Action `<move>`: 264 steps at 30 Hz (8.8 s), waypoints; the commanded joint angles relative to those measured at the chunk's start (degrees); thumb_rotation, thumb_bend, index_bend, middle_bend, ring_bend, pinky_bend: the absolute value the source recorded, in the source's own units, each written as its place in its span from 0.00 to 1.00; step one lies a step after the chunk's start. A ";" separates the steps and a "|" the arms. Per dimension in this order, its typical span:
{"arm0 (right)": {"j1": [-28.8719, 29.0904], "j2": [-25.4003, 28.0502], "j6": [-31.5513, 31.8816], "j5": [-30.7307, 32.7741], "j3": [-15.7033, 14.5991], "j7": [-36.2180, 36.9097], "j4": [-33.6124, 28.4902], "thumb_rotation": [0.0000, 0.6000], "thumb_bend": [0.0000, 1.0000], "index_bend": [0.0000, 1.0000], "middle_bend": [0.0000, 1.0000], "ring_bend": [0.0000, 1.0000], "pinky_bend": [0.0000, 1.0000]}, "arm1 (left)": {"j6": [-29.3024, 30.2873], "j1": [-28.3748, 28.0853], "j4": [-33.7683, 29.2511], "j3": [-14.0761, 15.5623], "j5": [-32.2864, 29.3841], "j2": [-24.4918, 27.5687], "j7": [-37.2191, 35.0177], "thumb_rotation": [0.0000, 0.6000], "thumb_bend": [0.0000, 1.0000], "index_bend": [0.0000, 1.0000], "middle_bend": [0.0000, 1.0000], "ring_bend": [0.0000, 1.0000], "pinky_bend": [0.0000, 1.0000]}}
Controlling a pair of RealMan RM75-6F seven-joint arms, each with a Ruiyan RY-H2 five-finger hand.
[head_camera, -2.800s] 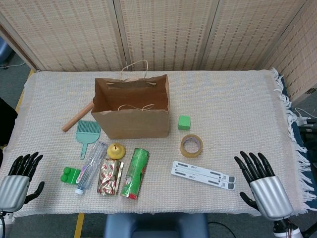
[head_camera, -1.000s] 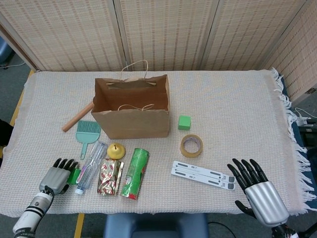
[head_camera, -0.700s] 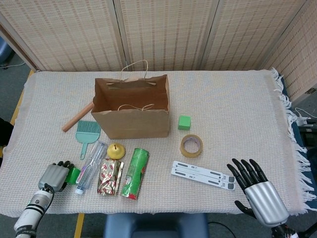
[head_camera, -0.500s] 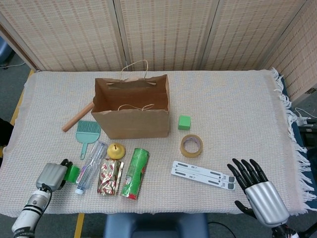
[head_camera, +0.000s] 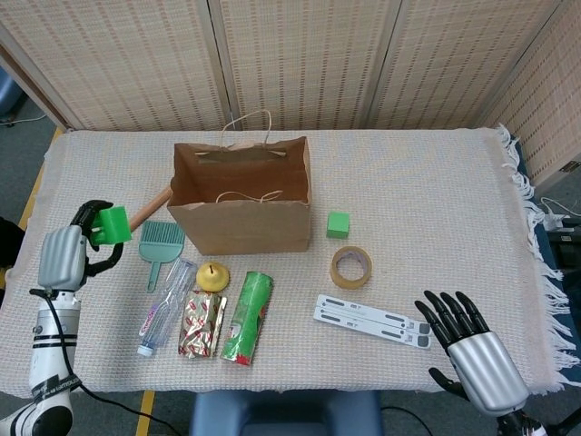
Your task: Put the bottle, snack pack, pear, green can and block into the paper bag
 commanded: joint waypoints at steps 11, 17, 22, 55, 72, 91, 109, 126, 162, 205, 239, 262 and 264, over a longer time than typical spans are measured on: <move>1.23 0.50 -1.47 3.62 1.15 0.78 -0.28 1.00 0.07 0.00 0.00 0.00 0.00 | -3.75 -22.26 -2.64 -13.96 -21.06 -9.91 6.40 1.00 0.57 0.62 0.65 0.63 0.72; 2.27 0.93 -2.65 6.34 1.95 1.49 -0.28 1.00 0.07 0.00 0.00 0.00 0.00 | -4.14 -29.90 4.84 -14.48 -24.39 -14.78 10.22 1.00 0.57 0.62 0.65 0.63 0.72; 2.81 1.04 -3.33 7.55 2.16 1.44 -0.29 1.00 0.07 0.00 0.00 0.00 0.00 | -4.46 -35.02 11.61 -12.61 -23.25 -17.97 13.92 1.00 0.57 0.62 0.64 0.61 0.71; 2.96 0.84 -2.77 6.86 1.41 1.29 0.01 1.00 0.07 0.00 0.00 0.00 0.00 | -2.03 -33.18 5.78 -8.48 -20.29 -13.73 13.41 1.00 0.42 0.02 0.00 0.00 0.17; 2.03 0.16 -2.36 3.50 -0.26 0.34 0.30 1.00 0.07 0.00 0.00 0.00 0.00 | 2.59 -2.69 -12.02 5.60 -0.74 10.16 -8.58 1.00 0.48 0.12 0.08 0.07 0.23; 1.91 -0.72 -2.78 3.85 -0.29 -0.74 0.27 1.00 0.07 0.00 0.00 0.00 0.00 | -5.96 -8.43 31.12 27.06 56.09 6.43 -10.25 1.00 0.43 0.02 0.01 0.00 0.17; 3.32 0.15 -4.46 7.00 0.49 0.87 -0.06 1.00 0.07 0.00 0.00 0.00 0.00 | -14.76 -22.75 40.63 31.51 70.44 -0.38 -1.24 1.00 0.39 0.00 0.00 0.00 0.05; 3.97 -0.12 -5.45 8.79 0.54 -0.03 -0.25 1.00 0.07 0.00 0.00 0.00 0.00 | -17.57 -25.51 45.81 31.26 64.54 -0.62 0.87 1.00 0.39 0.00 0.00 0.00 0.04; 3.83 -0.04 -4.92 7.60 -0.28 0.19 -0.73 1.00 0.07 0.00 0.00 0.00 0.00 | -12.20 -22.45 52.37 41.01 65.48 -1.05 -0.72 1.00 0.39 0.00 0.00 0.00 0.04; 3.20 0.62 -3.83 4.25 -1.42 1.68 -0.80 1.00 0.07 0.00 0.00 0.00 0.00 | -0.54 -16.80 42.97 26.89 43.34 7.52 1.01 1.00 0.69 0.57 0.62 0.57 0.69; 3.31 0.63 -4.62 3.95 -1.36 1.98 -0.51 1.00 0.07 0.00 0.00 0.00 0.00 | 3.42 -16.86 -3.76 -8.84 -0.60 -6.27 -19.21 1.00 0.69 0.60 0.63 0.57 0.71; 4.71 0.49 -6.61 8.16 -0.06 1.46 -0.57 1.00 0.07 0.00 0.00 0.00 0.00 | -12.70 -23.90 6.70 -1.30 -3.32 -10.22 -10.50 1.00 0.41 0.17 0.12 0.09 0.28; 4.75 0.51 -6.59 8.21 -0.05 1.41 -0.63 1.00 0.07 0.00 0.00 0.00 0.00 | -12.65 -23.81 6.26 -1.36 -3.45 -9.97 -10.38 1.00 0.41 0.12 0.09 0.05 0.25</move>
